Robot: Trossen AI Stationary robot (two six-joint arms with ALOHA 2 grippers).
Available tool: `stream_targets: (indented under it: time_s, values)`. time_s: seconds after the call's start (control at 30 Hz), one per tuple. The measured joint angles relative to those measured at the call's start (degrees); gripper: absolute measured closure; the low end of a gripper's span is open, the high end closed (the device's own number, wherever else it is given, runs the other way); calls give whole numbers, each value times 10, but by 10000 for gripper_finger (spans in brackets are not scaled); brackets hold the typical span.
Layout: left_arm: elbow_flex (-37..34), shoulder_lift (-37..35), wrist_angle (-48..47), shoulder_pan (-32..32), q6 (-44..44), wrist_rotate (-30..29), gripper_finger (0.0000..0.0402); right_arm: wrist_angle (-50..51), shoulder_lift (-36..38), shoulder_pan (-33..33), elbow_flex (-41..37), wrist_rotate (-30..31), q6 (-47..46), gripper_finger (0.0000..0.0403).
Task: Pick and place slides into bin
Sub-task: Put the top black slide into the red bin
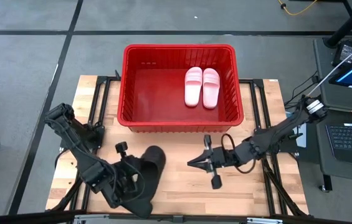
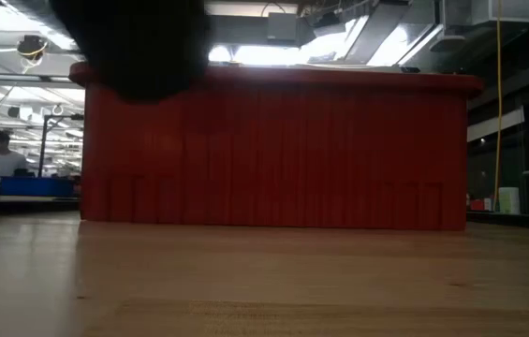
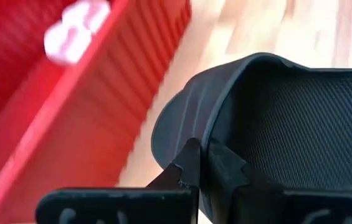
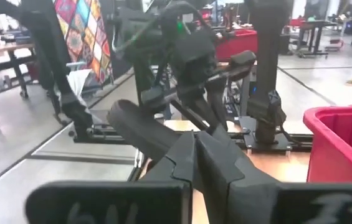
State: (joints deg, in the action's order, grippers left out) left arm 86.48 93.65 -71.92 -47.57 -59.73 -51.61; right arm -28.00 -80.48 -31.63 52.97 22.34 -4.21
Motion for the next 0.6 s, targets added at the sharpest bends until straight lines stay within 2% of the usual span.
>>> stream_targets:
  time_s: [0.1,0.23,0.43,0.6]
  values:
    - [5,0,42,3,54,-51,398,27,25,-8,0,21,2,382]
    - [5,0,97,15,108,-89,398,67,54,-17,0,52,4,382]
    - [5,0,189,47,223,-107,398,91,70,-29,0,58,19,382]
    - [5,0,294,72,383,-123,398,89,70,-31,0,58,18,382]
